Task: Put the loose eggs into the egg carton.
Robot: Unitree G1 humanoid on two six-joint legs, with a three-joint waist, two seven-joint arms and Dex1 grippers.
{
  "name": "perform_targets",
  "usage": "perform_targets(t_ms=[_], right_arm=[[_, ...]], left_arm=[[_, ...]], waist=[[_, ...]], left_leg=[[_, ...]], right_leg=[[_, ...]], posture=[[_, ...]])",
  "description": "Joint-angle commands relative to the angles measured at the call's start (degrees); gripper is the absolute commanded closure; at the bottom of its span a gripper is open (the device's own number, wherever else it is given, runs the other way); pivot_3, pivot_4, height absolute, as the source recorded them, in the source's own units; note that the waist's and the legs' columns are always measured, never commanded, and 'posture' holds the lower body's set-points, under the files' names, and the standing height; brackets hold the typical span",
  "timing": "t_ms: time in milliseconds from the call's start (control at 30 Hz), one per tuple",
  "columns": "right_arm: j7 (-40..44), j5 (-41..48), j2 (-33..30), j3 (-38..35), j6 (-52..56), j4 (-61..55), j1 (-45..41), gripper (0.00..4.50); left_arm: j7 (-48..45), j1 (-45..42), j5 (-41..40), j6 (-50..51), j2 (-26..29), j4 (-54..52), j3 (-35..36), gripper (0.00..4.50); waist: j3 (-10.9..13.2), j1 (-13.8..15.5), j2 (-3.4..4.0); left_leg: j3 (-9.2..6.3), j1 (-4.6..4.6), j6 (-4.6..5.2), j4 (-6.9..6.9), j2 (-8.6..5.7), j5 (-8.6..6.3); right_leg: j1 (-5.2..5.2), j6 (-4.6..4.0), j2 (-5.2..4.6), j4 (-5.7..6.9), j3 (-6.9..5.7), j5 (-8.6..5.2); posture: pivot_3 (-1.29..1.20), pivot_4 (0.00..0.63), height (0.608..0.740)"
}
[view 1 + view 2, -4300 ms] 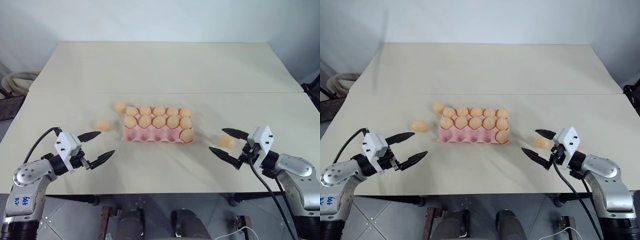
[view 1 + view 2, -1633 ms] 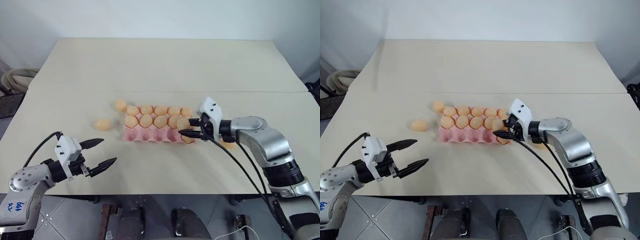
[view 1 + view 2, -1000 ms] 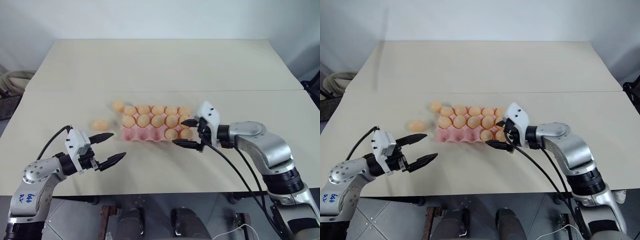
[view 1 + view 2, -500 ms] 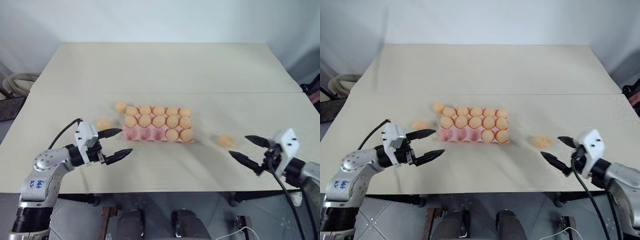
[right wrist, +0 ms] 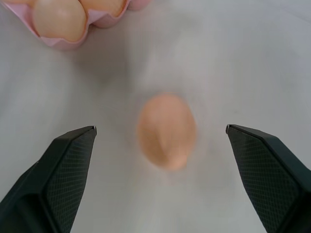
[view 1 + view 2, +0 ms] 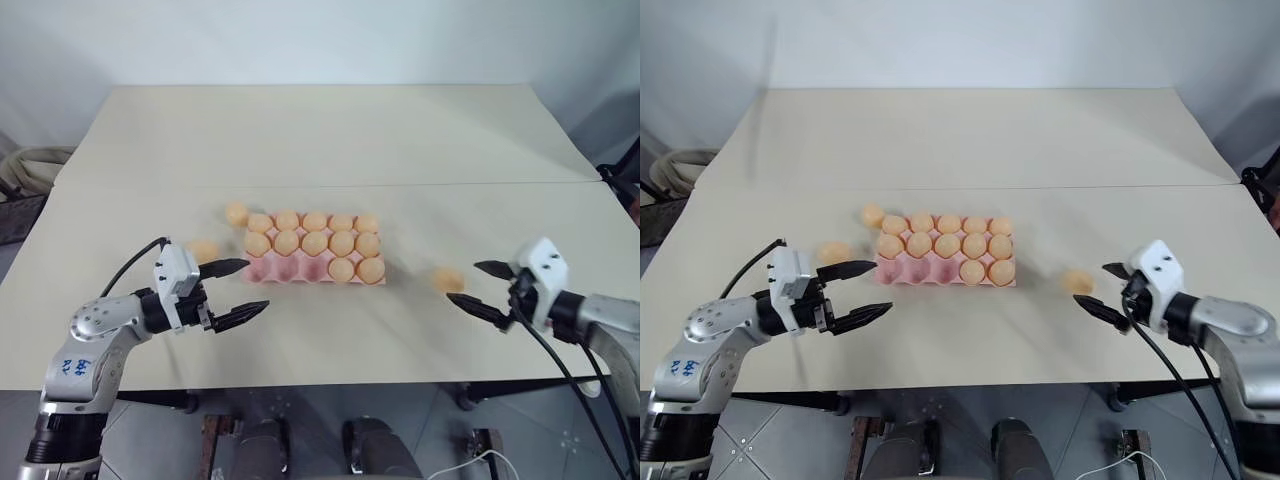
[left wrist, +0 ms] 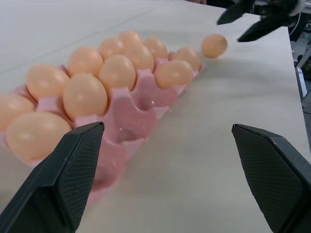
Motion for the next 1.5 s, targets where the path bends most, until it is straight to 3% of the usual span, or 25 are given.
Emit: perform_targets(t_ms=[33,167,233,433,600,733,967,1200,1467,1500], right_arm=[[1.2,-2.6,-1.4,4.8,1.4,4.2,-4.7,0.02],[1.0,-5.1,-0.5,8.5,0.1,9.2,-8.5,0.2],[1.7,-4.4,-0.2,8.3,-0.5,9.5,-8.9,0.63],[4.2,-2.6,-0.8,6.7,-1.7,6.6,-7.0,2.63],[6.4,3.6,0.9,7.3,2.2,-3.4,-11.0,2.63],[2.3,6.4,8.5,13.1,10.1,-7.8,-20.9,2.63],[-3.2,0.1,22.8,27.0,12.1,-0.9,-32.6,2.63],[-2.9,-3.0,24.6,29.1,9.3,4.3,-33.7,2.63],[-0.7,-1.1,22.2,24.1,5.7,-0.4,-29.8,0.02],[0.3,-0.1,21.4,22.5,4.4,-2.2,-28.0,0.02]], left_arm=[[0.6,2.0,-1.2,-0.4,0.7,-3.5,2.4,0.0],[1.7,3.4,-1.5,-0.2,0.4,-5.2,3.1,0.0],[2.3,4.0,-1.6,-0.1,0.2,-5.8,3.6,0.0],[3.0,5.6,-1.5,-0.4,0.3,-6.4,4.7,0.0],[4.3,7.7,-1.7,-0.7,0.4,-6.3,7.8,0.0],[5.0,11.5,-1.5,-1.2,0.0,-6.4,10.4,0.0],[6.5,15.8,-1.5,-2.0,-1.2,-7.2,12.2,0.0],[8.1,16.9,-2.1,-1.5,-1.7,-9.2,13.0,0.0],[8.8,16.3,-2.0,-1.1,-1.9,-9.7,12.1,0.0],[8.8,16.1,-2.0,-1.1,-1.8,-9.4,12.1,0.0]], waist=[[0.0,0.0,0.0],[0.0,0.4,0.0],[0.0,0.6,0.0],[0.0,0.9,0.0],[0.0,0.3,0.03],[0.0,-1.0,0.03],[0.0,-0.2,0.01],[0.0,0.2,-0.01],[0.0,-0.2,-0.01],[0.0,-0.2,-0.01]], left_leg=[[-0.01,-0.02,0.0,0.0,0.0,0.0],[-0.03,-0.11,0.0,-0.01,0.0,-0.01],[-0.03,-0.13,0.01,-0.02,0.0,-0.02],[-0.03,-0.13,0.01,-0.04,0.0,-0.04],[-0.01,-0.12,0.0,-0.03,0.01,-0.04],[-0.02,-0.05,-0.02,-0.05,0.05,-0.04],[-0.02,-0.42,-0.05,-0.15,0.01,-0.04],[-0.04,-1.05,0.02,-0.01,-0.07,-0.08],[-0.04,-0.98,-0.01,-0.01,-0.05,-0.03],[-0.04,-0.98,-0.01,0.0,-0.04,-0.03]], right_leg=[[-0.02,0.0,0.0,-0.02,-0.02,0.0],[-0.06,0.0,-0.01,-0.08,-0.06,0.0],[-0.07,0.0,-0.02,-0.1,-0.06,0.0],[-0.07,0.0,-0.01,-0.12,-0.06,0.0],[-0.07,0.0,-0.01,-0.1,-0.03,0.0],[-0.09,-0.01,0.01,-0.01,-0.01,0.0],[-0.55,-0.06,-0.09,-0.05,-0.05,-0.01],[-1.09,-0.04,-0.16,-0.01,-0.18,0.0],[-1.08,-0.04,-0.12,0.14,-0.19,0.0],[-1.07,-0.04,-0.12,0.14,-0.19,0.0]], posture=[[0.0,0.15,0.74],[0.0,0.15,0.74],[0.0,0.15,0.74],[0.0,0.15,0.74],[0.0,0.15,0.74],[0.0,0.15,0.74],[0.0,0.15,0.74],[0.0,0.15,0.74],[0.0,0.15,0.74],[0.0,0.15,0.74]])
